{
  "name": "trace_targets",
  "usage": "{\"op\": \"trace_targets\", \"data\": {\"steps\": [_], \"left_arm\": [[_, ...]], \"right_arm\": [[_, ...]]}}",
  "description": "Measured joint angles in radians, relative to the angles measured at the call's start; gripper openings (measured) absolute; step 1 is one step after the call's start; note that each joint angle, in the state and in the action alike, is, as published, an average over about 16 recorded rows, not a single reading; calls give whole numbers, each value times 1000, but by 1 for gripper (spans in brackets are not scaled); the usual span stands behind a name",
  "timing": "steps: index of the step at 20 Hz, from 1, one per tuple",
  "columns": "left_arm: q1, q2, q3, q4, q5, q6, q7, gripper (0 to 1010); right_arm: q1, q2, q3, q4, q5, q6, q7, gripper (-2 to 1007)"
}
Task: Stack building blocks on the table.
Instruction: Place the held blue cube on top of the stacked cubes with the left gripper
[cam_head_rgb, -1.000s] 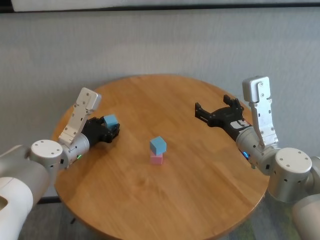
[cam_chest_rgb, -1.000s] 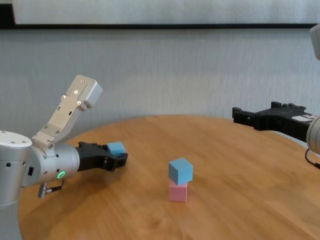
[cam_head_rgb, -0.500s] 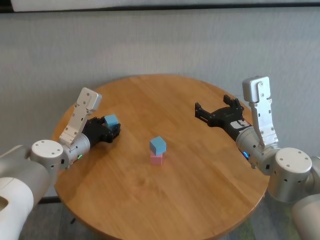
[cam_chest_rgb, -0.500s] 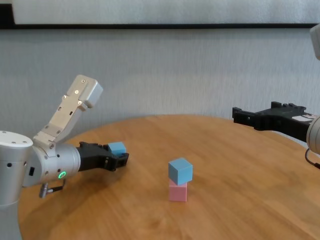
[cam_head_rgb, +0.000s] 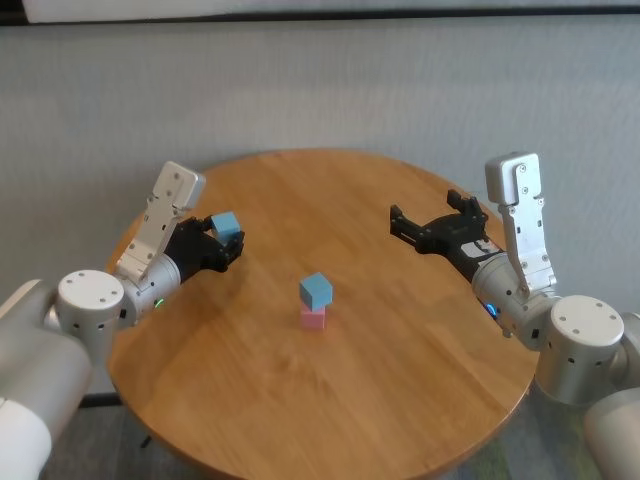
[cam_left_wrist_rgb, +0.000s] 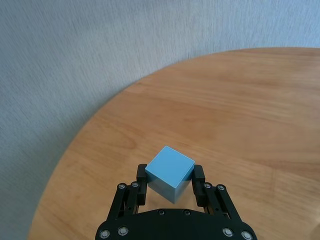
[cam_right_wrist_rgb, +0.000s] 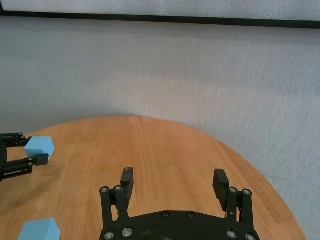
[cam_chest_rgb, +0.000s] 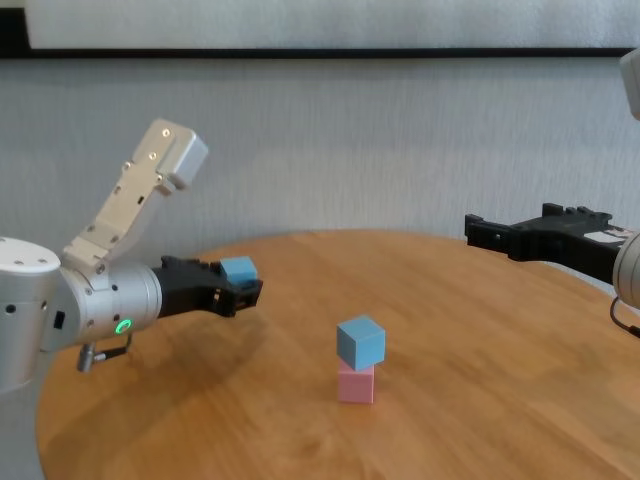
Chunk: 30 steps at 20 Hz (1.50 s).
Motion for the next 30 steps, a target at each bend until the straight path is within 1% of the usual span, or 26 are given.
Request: {"op": "trace_targets", "data": {"steps": [3,5,8,11,15,21,25,30], "left_arm": [[51,16,2,-117,-2,41,-5,559],[78,24,7,-181,-4,62,-10,559],[111,31,18,-258,-7,87,-23,559],[137,34,35,-322,-11,109,-37,559],[163,36,62,-387,-13,134,-55,559],[187,40,98,-451,-14,165,-65,559],[209,54,110,-501,-17,186,-63,559],[247,80,119,-584,-27,206,-63,559]], "right_arm": [[0,0,0,0,0,0,0,1005],[0,0,0,0,0,0,0,1005],[0,0,0,0,0,0,0,1005],[0,0,0,0,0,0,0,1005],[0,0,0,0,0,0,0,1005],[0,0,0,0,0,0,0,1005],[0,0,0,0,0,0,0,1005],[0,0,0,0,0,0,0,1005]]}}
